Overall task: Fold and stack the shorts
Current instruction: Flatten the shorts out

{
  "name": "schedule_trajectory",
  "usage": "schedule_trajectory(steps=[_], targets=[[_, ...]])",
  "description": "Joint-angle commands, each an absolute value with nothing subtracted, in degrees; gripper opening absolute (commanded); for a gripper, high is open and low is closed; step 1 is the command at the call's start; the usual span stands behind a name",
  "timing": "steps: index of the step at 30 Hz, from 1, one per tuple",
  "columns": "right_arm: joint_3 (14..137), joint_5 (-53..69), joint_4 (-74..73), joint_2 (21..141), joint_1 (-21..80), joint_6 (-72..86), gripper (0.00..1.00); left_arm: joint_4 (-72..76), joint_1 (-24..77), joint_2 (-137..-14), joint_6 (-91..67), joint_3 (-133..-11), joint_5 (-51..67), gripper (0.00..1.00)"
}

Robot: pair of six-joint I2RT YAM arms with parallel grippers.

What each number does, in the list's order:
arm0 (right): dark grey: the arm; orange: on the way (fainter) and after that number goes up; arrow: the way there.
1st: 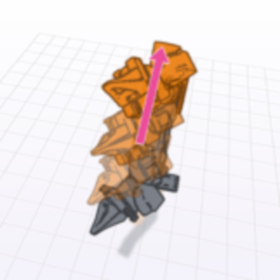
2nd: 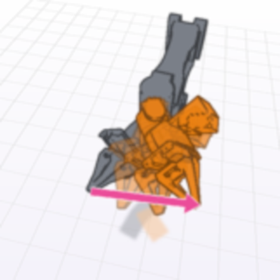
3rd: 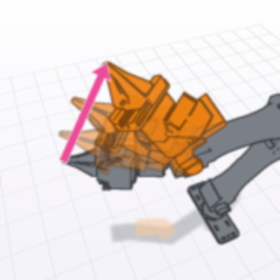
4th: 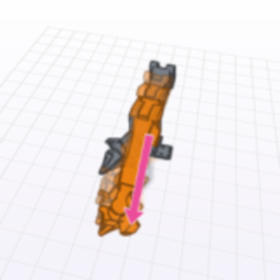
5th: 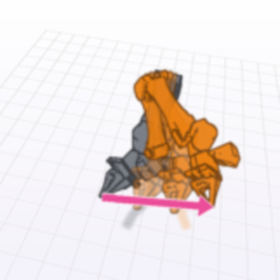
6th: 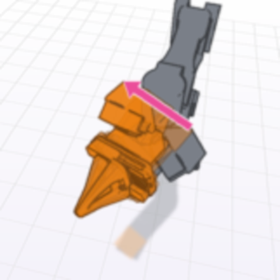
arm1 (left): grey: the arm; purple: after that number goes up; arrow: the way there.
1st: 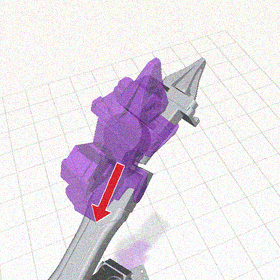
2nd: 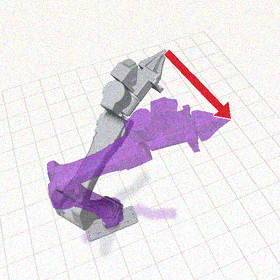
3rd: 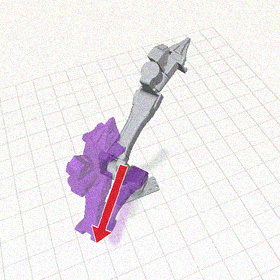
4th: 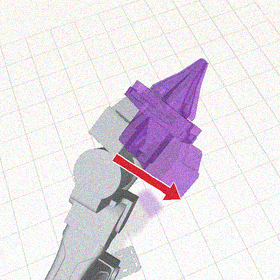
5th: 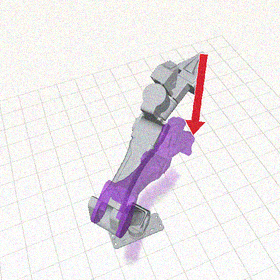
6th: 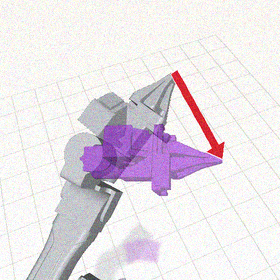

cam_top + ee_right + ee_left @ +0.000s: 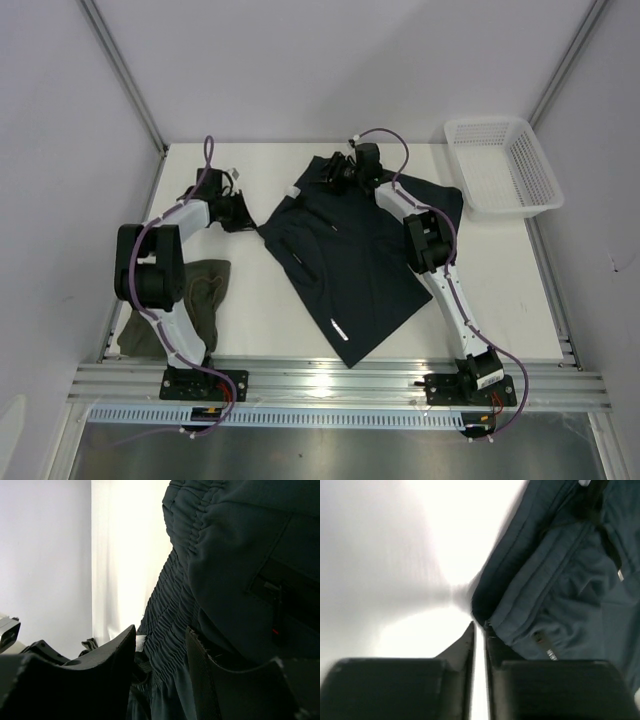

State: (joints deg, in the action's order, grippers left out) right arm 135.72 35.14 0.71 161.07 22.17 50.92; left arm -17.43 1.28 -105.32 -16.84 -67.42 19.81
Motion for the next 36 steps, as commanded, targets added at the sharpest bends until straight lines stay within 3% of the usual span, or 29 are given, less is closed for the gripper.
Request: schedule_trajectory(steps=[1, 4, 10, 15, 27, 33, 36], targets=[[134.38, 30.06, -4.66, 161.63, 21.09, 47.99, 0.48, -21.00, 0.18, -102.04, -14.94, -66.88, 16.61, 0.24], [134.38, 30.15, -4.92, 161.46, 21.18, 47.73, 0.48, -19.43, 0.18, -102.57, -15.29, -66.62, 20.63, 0.40], [134.30, 30.50, -4.83, 161.19, 21.27, 47.64, 0.48, -13.81, 0.18, -103.44, -16.26, -66.88, 27.50, 0.53], [134.30, 31.11, -5.10, 161.19, 21.27, 47.55, 0.48, -11.17, 0.18, -107.57, -17.49, -70.22, 32.16, 0.56], [134.30, 32.08, -5.10, 160.93, 21.18, 47.64, 0.49, -10.64, 0.18, -112.59, -18.46, -74.18, 32.87, 0.58], [134.12, 31.99, -5.19, 160.93, 21.09, 47.99, 0.48, -10.89, 0.26, -114.17, -18.37, -73.92, 37.88, 0.38], [134.12, 32.08, -4.92, 161.10, 21.09, 48.08, 0.48, -11.86, 0.26, -114.26, -17.67, -73.83, 38.93, 0.34]])
